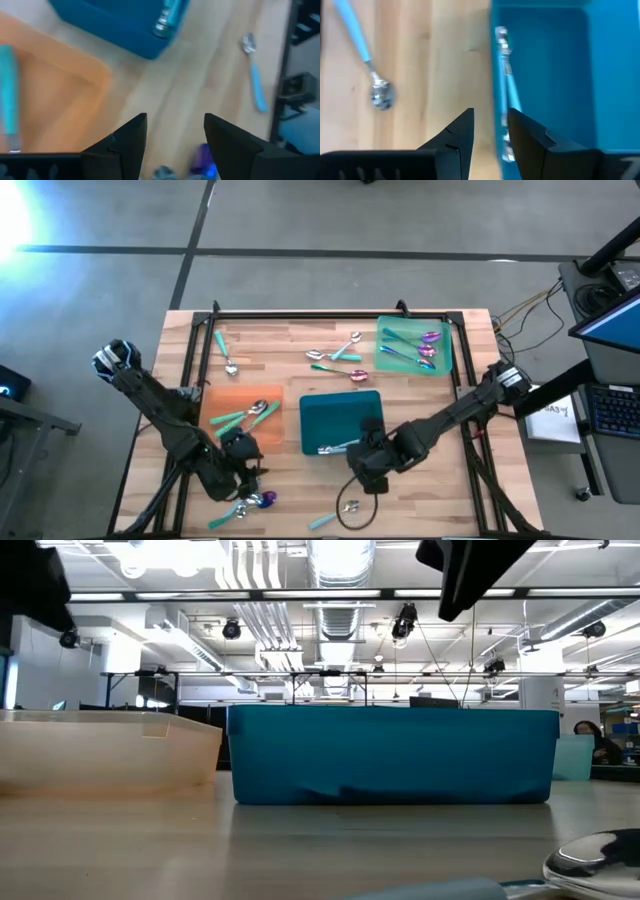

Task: Sort silverware by color (type)
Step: Put the light blue spoon into the blue bin

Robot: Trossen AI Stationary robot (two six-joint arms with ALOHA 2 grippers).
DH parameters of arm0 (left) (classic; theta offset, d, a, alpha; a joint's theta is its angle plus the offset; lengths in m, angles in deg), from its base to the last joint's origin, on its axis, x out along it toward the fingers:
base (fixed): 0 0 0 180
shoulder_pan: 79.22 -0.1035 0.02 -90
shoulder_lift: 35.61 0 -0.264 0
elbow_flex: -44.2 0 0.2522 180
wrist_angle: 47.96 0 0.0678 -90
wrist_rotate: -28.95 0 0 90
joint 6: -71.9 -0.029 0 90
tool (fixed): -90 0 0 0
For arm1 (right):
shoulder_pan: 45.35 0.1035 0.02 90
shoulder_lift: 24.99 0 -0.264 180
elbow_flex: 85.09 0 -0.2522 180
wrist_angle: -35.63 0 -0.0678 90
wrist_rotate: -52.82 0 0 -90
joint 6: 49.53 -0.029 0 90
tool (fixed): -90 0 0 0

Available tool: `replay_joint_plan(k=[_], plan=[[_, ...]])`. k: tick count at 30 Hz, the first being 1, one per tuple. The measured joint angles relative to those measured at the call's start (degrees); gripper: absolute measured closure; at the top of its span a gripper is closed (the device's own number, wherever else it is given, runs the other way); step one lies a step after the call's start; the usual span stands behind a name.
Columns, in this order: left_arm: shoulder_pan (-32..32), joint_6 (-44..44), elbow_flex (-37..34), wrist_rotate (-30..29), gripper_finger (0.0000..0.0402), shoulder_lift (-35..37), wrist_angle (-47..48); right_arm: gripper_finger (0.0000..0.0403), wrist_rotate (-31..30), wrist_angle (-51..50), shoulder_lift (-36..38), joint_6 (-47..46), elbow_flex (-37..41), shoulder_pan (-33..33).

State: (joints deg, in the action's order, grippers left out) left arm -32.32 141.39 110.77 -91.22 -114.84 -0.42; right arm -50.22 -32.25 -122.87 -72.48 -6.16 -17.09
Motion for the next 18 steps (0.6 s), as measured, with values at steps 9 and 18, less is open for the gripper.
replay_joint_plan(k=[9, 18], plan=[[5.22, 12.22, 1.33, 4.33, 0.0220, -8.29, -2.89, 0.0294, -0.36, 1.47, -2.05, -5.42, 0.00, 4.76], [5.81, 28.82, 8.26, 7.56, 0.0219, -17.81, 12.28, 0.0294, -0.46, 4.44, -2.10, -7.11, 0.00, 7.34]])
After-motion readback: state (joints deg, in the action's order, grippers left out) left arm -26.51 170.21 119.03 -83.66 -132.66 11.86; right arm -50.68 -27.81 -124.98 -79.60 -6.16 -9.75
